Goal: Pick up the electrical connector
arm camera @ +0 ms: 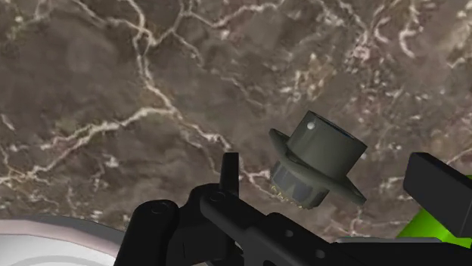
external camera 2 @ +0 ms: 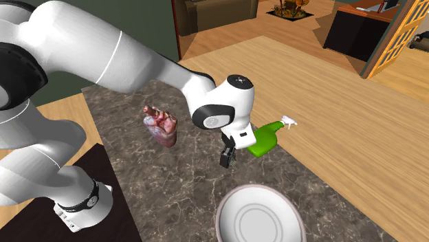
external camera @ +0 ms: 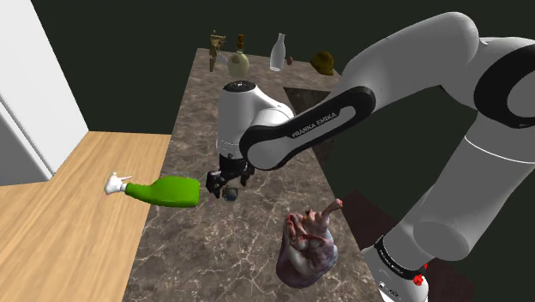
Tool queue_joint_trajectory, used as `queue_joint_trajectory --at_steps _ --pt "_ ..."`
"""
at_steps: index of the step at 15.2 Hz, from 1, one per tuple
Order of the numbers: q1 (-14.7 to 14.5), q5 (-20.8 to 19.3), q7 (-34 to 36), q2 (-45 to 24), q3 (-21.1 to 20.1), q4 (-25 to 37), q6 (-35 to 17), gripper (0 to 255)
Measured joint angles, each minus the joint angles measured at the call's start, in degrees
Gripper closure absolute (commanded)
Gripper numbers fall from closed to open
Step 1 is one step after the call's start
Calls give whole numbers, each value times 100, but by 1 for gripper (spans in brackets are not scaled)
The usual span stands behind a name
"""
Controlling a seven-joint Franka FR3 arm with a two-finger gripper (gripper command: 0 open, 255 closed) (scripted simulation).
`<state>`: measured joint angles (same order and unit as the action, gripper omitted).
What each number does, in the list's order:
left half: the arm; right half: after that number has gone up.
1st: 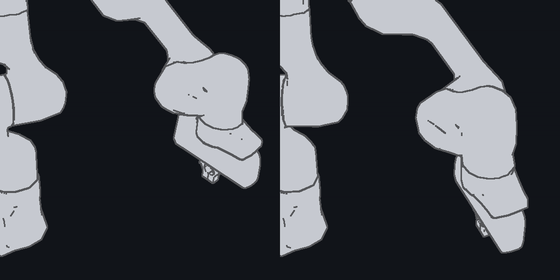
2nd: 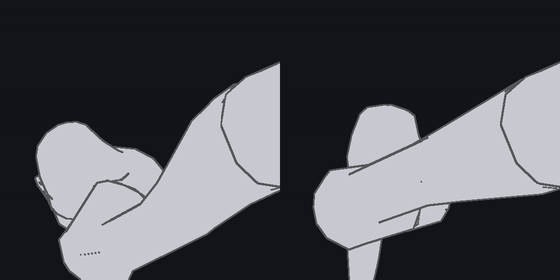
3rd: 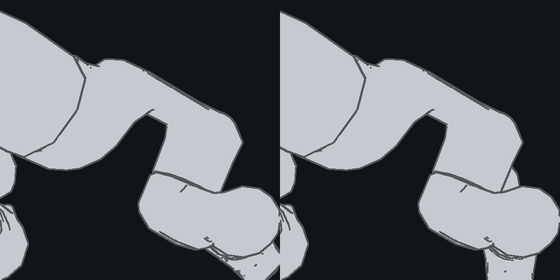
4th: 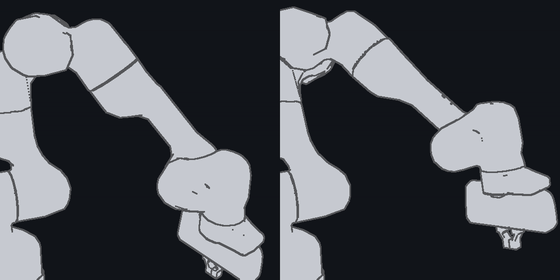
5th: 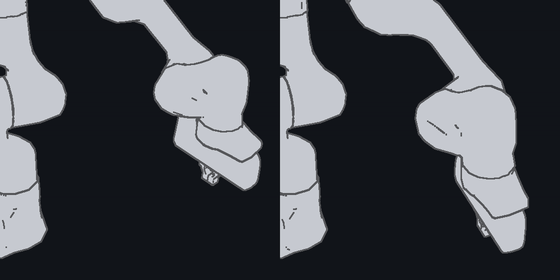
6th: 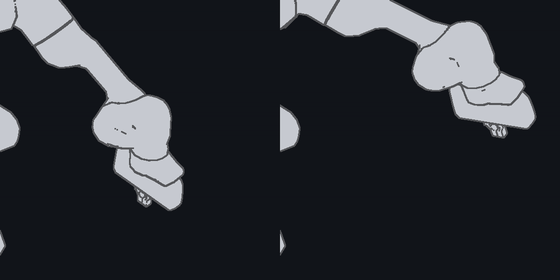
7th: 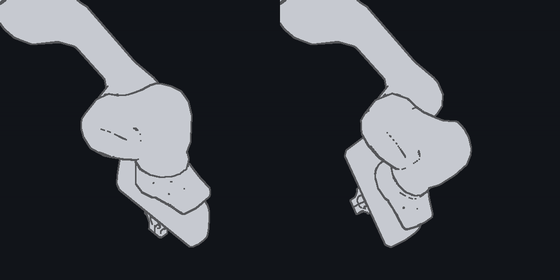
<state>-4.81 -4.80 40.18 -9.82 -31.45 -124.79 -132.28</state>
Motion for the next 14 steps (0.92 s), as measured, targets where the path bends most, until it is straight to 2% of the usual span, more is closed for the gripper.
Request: queue_joint_trajectory --at_steps 1,2,14 --pt "-7 -28 18 -38 7 -10 -41 0" --pt "-13 -43 32 -57 10 -25 -73 255" --pt "-4 -3 9 -2 -3 -11 -15 255"
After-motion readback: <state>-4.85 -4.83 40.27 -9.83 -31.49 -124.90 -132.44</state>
